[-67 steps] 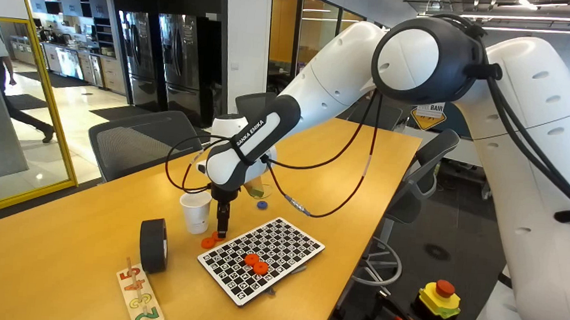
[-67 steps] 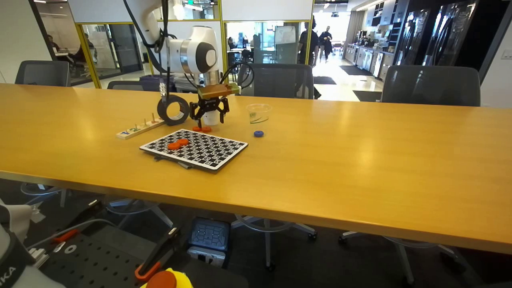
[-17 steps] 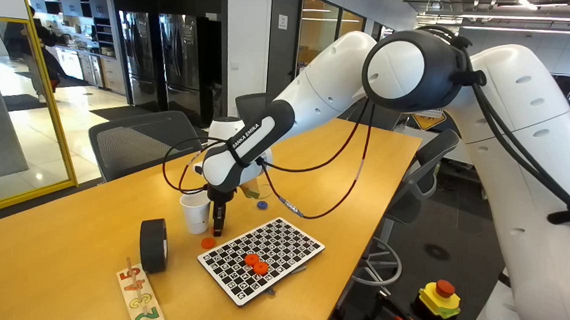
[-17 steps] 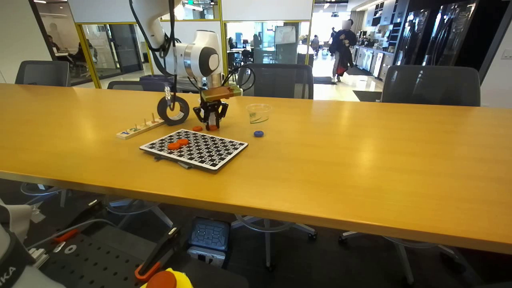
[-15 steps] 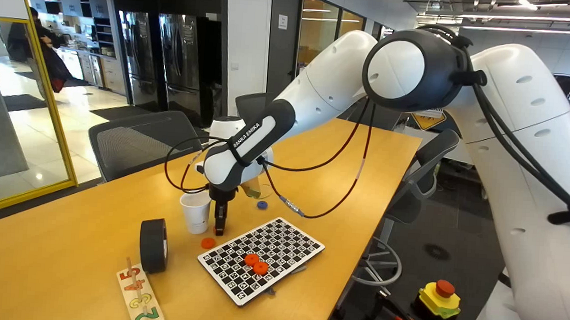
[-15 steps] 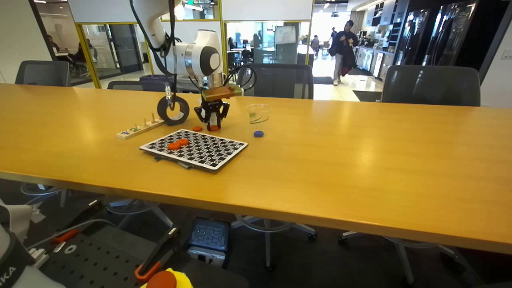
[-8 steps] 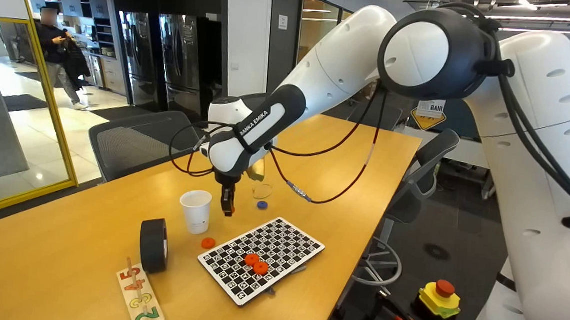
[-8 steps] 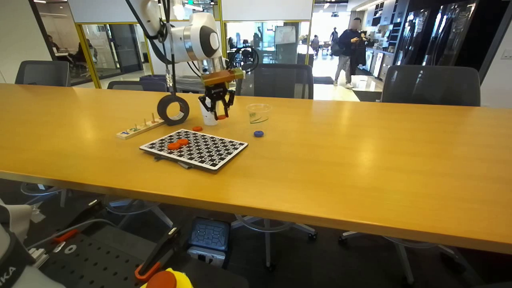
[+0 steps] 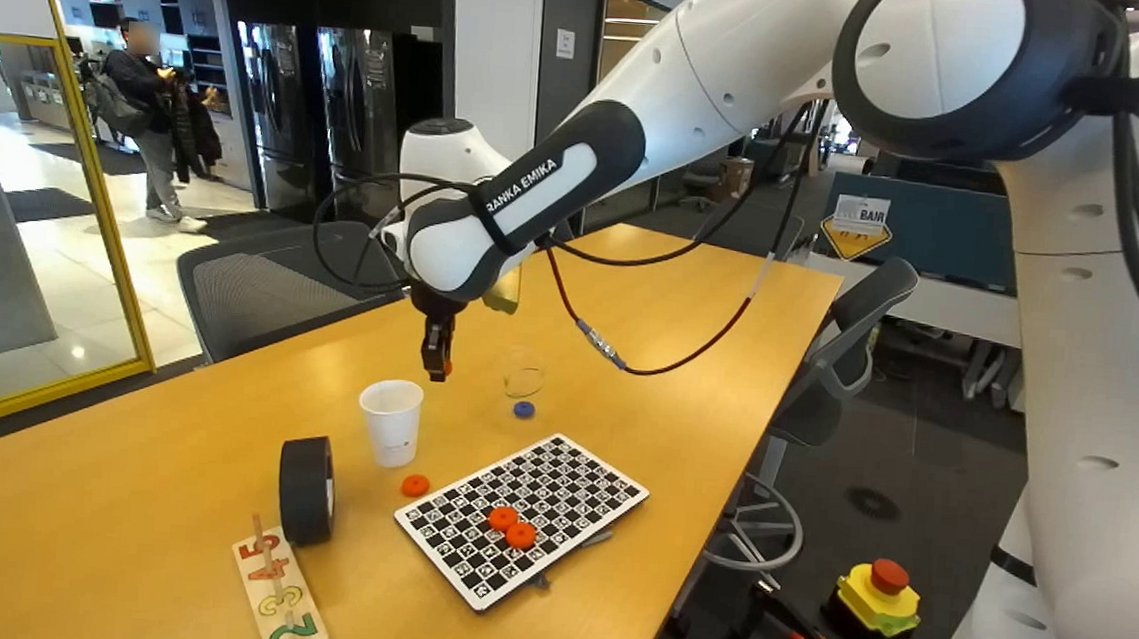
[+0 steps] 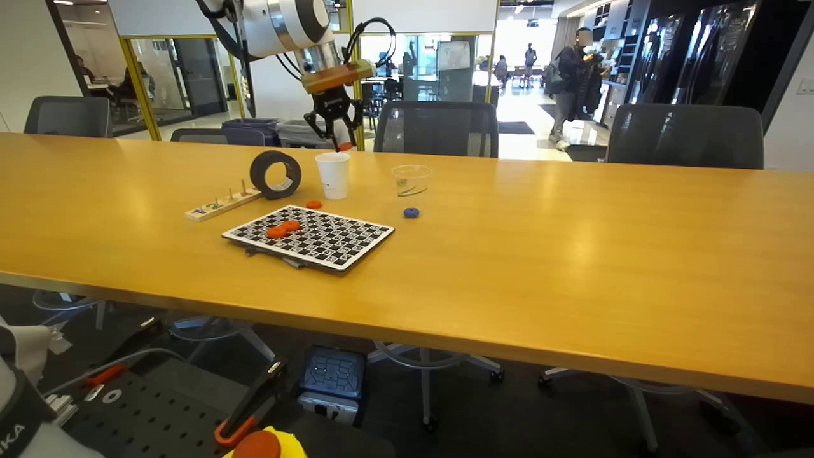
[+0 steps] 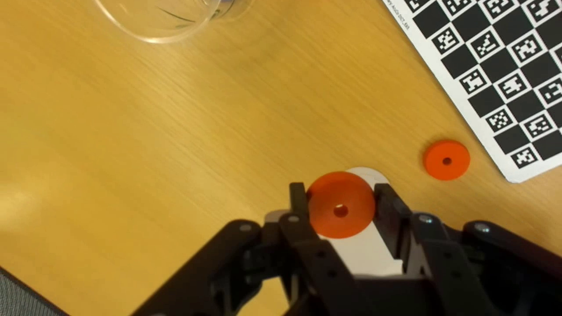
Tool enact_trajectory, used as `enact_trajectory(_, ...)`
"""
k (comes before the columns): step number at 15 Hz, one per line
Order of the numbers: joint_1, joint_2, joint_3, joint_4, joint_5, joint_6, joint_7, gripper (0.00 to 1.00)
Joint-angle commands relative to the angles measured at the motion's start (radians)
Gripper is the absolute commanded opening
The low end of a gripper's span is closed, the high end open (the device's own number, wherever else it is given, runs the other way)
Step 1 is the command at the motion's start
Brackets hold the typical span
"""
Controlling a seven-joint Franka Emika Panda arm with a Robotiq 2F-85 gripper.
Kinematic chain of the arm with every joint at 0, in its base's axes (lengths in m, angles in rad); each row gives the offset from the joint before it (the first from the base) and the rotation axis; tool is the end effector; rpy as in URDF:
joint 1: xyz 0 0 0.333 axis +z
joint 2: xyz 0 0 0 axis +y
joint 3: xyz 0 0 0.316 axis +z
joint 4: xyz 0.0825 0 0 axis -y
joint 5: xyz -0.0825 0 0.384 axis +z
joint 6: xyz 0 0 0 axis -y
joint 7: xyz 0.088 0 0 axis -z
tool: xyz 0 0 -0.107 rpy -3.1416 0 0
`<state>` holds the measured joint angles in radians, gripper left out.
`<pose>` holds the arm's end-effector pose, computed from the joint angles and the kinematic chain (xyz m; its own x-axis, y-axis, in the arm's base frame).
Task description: Put the orange discs in the white cup and the blue disc in the clear cup
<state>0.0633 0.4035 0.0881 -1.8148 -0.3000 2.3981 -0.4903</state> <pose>0.6554 0.0928 0.3370 0.6664 0.7441 0.0469 0.7123 -0.6539 0.2549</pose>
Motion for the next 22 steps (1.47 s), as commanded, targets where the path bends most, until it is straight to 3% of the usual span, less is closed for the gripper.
enact_trajectory(1,-0.021,-0.040,0.038,-0.019,0.062,0.003,-0.038,0.21)
enact_trajectory(9,-0.055,0.011,0.097,0.022,0.212,0.022,-0.182,0.21)
enact_trajectory(22,-0.064,0.152,0.099,0.192,0.244,-0.020,-0.286,0.20)
